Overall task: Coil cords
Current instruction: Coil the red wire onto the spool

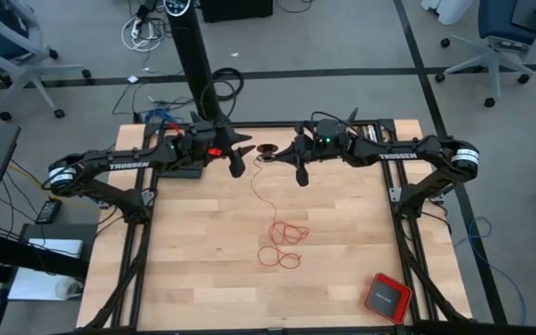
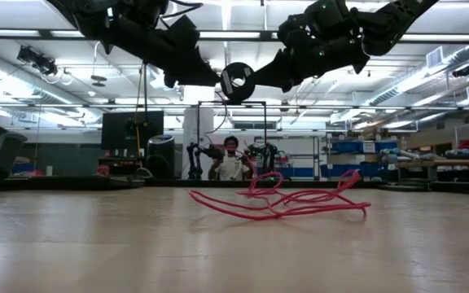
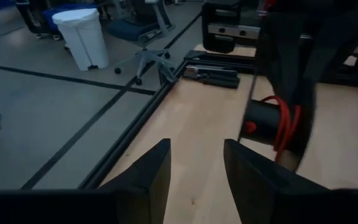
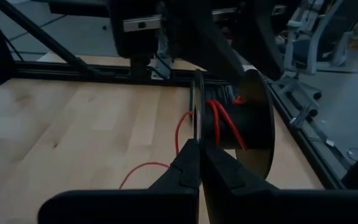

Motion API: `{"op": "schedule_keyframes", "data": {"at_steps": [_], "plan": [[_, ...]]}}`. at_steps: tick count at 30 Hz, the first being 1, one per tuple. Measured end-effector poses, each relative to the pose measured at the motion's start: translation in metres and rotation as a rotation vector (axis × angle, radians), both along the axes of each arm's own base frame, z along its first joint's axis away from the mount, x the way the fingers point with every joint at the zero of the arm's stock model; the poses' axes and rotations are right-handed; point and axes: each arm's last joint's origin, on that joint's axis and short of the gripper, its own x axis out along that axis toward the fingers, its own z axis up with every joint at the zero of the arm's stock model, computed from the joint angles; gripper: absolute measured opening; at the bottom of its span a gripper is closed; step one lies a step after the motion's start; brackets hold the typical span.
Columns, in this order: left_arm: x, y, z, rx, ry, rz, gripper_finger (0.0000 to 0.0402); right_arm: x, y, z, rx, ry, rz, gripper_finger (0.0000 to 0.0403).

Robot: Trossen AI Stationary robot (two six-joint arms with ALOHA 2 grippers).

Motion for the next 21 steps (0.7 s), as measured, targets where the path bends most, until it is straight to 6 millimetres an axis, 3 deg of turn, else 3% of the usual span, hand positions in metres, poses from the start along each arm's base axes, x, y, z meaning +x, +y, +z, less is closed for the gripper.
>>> {"op": "schedule_keyframes", "data": {"at_steps": [21], "plan": [[0.0017,-0.0045,-0.0004,-0.004,0.003,-0.043,0.0151,0.0015,0.0041,0.0001,0.0,-0.001,0.008,0.0]]}}
